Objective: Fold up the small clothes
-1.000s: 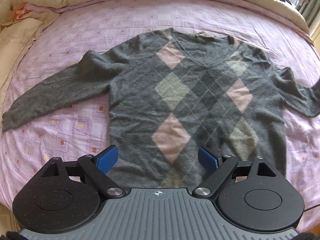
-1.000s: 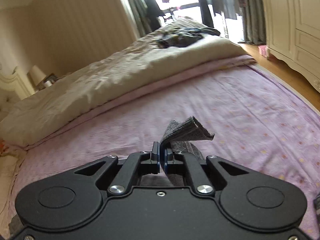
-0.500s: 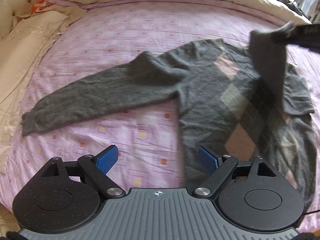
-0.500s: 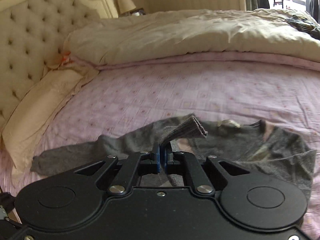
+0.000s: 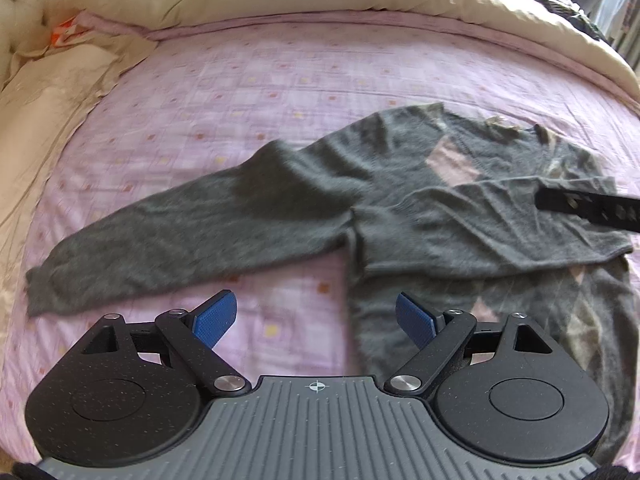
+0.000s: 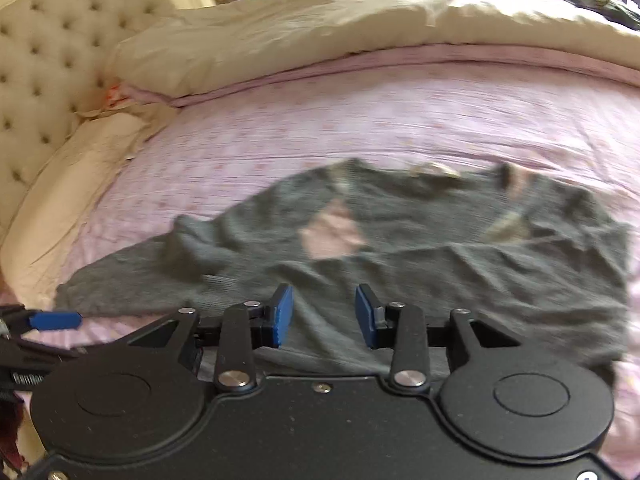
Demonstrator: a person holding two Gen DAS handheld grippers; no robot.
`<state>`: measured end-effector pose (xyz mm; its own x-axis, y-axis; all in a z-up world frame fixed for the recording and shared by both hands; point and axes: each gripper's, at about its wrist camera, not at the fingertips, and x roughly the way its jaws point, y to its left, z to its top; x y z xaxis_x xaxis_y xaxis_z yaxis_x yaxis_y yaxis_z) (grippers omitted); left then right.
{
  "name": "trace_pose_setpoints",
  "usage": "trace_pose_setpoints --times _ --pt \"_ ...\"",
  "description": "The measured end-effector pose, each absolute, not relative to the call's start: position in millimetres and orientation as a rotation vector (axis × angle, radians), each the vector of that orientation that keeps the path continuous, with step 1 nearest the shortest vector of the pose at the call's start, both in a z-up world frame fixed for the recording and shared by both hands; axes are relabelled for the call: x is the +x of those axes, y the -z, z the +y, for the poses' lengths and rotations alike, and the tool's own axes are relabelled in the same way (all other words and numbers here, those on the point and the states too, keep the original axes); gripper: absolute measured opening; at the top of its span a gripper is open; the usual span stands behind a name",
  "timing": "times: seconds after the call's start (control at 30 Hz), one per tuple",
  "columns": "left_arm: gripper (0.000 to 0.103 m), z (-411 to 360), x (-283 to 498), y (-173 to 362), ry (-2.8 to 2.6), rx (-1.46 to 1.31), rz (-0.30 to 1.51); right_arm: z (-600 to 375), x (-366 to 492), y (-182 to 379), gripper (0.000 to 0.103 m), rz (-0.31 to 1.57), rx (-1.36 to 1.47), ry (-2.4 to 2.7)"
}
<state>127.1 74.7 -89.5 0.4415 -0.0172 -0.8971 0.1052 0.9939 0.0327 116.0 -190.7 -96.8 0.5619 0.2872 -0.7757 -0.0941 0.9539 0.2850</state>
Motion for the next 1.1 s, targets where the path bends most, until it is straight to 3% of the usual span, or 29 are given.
trace_pose_setpoints --times 0.33,0.57,0.63,0.7,0.83,0.87,0.9,0.93,1.1 --pt "0.087 -5.9 165.2 131.0 0.19 0.212 1.101 -346.7 93.5 113.1 0.053 1.002 0.284 0.081" --pt "0.087 -21.4 184.7 174.0 0.179 0.345 1.14 -400.1 116.7 133.9 0.057 1.009 0.343 0.163" --pt "0.091 -17.0 189.0 187.1 0.185 0.328 1.178 -403.8 127.2 143.3 0.059 1.018 0.358 0.162" --pt "0.102 -6.9 191.9 191.0 0.172 0.253 1.179 -402.0 138.3 154.2 0.059 1.032 0.369 0.159" --pt "0.103 5.3 193.1 194.2 0.168 0.166 1.2 -396.8 153.7 173.4 0.059 1.072 0.388 0.149" --pt "0.103 4.3 191.8 194.1 0.172 0.175 1.196 -395.3 156.3 177.6 0.056 1.088 0.391 0.15" --pt "0.103 3.2 190.9 193.8 0.172 0.18 1.193 -393.8 157.9 180.0 0.027 1.1 0.397 0.144" --pt "0.103 2.1 190.8 193.5 0.17 0.181 1.196 -391.5 159.0 179.9 0.009 1.112 0.387 0.137" --pt "0.103 -5.8 191.9 188.8 0.182 0.186 1.186 -391.5 155.6 175.5 0.01 1.125 0.284 0.198"
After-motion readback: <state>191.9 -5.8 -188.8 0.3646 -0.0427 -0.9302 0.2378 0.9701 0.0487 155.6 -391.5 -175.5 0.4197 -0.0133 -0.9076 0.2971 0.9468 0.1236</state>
